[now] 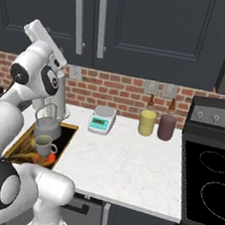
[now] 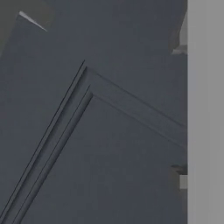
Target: Pick the kettle from the counter and place it on the tray. Then pick the mug from the cabinet and place it on the tray. Then close the cabinet doors.
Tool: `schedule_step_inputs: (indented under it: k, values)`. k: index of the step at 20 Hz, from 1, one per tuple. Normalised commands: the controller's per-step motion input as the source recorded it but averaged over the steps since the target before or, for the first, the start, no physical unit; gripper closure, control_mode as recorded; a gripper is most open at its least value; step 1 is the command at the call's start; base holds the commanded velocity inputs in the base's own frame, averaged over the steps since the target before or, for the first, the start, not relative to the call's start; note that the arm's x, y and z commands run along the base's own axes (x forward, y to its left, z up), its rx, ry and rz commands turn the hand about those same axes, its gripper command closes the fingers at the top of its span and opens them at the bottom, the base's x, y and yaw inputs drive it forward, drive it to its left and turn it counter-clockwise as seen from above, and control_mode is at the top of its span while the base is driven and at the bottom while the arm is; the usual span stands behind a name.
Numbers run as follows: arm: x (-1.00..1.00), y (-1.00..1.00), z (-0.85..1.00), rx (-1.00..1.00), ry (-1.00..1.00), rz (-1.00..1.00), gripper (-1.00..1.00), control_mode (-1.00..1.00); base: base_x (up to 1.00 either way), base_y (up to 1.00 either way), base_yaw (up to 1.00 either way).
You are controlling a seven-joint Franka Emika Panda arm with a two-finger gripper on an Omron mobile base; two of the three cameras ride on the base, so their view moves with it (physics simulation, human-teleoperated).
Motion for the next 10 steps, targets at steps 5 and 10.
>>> schedule_step_inputs:
  k: [5,10]
  values:
    - [0.39,0.08,0.0,-0.03,0.0,0.0,-1.0,-1.0,0.0,0.0,0.0]
    - [0.36,0.02,0.0,-0.05,0.0,0.0,-1.0,-1.0,0.0,0.0,0.0]
